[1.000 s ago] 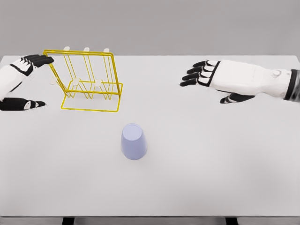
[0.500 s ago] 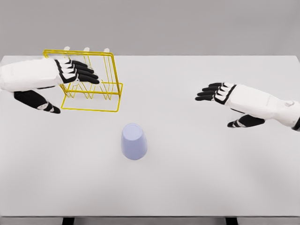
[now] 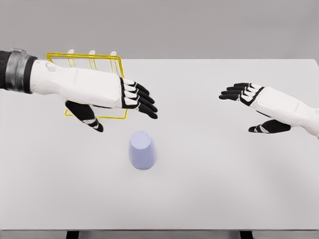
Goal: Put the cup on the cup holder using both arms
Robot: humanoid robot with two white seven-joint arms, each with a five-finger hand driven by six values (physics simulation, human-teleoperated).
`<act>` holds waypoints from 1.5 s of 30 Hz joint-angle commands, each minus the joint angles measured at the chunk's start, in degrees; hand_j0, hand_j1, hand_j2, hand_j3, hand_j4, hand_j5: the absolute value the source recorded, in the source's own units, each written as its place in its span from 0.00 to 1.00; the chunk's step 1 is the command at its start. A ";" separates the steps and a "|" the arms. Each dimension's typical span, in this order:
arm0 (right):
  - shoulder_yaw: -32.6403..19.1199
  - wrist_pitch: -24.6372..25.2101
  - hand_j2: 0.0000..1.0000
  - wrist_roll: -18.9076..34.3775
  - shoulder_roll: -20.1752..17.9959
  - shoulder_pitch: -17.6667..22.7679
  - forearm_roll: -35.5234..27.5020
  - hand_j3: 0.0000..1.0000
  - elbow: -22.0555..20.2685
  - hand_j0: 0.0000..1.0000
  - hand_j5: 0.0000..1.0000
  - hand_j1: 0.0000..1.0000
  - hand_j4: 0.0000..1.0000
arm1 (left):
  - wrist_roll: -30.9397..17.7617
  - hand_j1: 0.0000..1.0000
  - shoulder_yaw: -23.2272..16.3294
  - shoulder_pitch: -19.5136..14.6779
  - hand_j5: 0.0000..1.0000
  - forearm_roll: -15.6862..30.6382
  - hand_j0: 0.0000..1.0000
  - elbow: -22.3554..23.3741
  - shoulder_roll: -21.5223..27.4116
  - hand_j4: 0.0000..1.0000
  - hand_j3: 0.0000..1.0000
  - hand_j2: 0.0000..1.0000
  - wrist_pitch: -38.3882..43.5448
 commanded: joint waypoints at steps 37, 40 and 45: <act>-0.10 0.17 1.00 -0.03 0.31 -0.26 0.18 1.00 0.03 1.00 1.00 1.00 1.00 | 0.02 1.00 -6.47 1.93 1.00 -27.78 1.00 1.86 -12.82 1.00 1.00 1.00 0.17; -0.10 0.17 1.00 -0.03 0.31 -0.26 0.27 1.00 0.03 1.00 1.00 1.00 1.00 | 0.02 1.00 -6.47 1.93 1.00 -27.78 1.00 2.65 -12.91 1.00 1.00 1.00 0.17; -0.10 0.17 1.00 -0.03 0.75 -0.35 0.71 1.00 0.12 1.00 1.00 1.00 1.00 | 0.02 1.00 -6.47 3.52 1.00 -28.75 1.00 5.20 -14.32 1.00 1.00 1.00 0.17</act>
